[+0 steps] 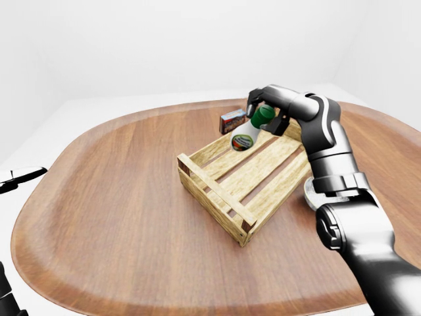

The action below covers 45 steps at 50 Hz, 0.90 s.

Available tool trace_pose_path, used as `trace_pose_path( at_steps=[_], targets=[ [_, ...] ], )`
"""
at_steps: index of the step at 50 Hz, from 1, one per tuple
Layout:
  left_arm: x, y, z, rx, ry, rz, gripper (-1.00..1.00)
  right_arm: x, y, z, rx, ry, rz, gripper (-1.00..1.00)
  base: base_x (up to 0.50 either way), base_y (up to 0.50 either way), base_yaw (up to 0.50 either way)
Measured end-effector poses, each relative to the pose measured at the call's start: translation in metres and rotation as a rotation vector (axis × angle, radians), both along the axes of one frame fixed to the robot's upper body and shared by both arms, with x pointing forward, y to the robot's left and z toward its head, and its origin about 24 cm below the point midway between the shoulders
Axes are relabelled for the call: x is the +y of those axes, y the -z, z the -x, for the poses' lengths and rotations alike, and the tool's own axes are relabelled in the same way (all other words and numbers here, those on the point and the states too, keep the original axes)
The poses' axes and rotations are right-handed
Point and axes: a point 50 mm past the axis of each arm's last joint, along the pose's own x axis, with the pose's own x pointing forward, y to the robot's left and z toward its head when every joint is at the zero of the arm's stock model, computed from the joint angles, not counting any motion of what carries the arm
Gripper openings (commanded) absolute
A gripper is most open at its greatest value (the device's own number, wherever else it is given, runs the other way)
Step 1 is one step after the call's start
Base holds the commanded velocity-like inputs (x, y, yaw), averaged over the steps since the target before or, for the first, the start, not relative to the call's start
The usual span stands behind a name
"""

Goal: Pick up the salad dressing and put it in the tray.

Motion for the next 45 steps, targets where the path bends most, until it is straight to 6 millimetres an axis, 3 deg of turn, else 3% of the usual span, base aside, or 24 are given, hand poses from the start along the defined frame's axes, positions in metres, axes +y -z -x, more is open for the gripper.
trace_pose_path(
  at_steps=[9,17,27,45],
  targets=[
    [-0.001,0.000,0.000,0.004,0.002,-0.005,1.00,-0.057,0.044,-0.007,0.210,0.168,0.002,-0.96,0.00,0.00,0.00],
    [-0.001,0.001,0.000,0.006,0.003,-0.008,1.00,-0.088,0.081,-0.004,0.367,0.261,-0.001,-0.97,0.00,0.00,0.00],
    [-0.001,0.002,-0.001,0.012,0.003,-0.007,1.00,-0.101,0.114,0.000,0.417,0.350,0.005,-0.97,0.00,0.00,0.00],
    [0.000,0.004,-0.002,0.022,0.003,0.000,1.00,-0.101,0.137,0.001,0.226,0.465,0.079,-0.96,0.00,0.00,0.00]
  ],
)
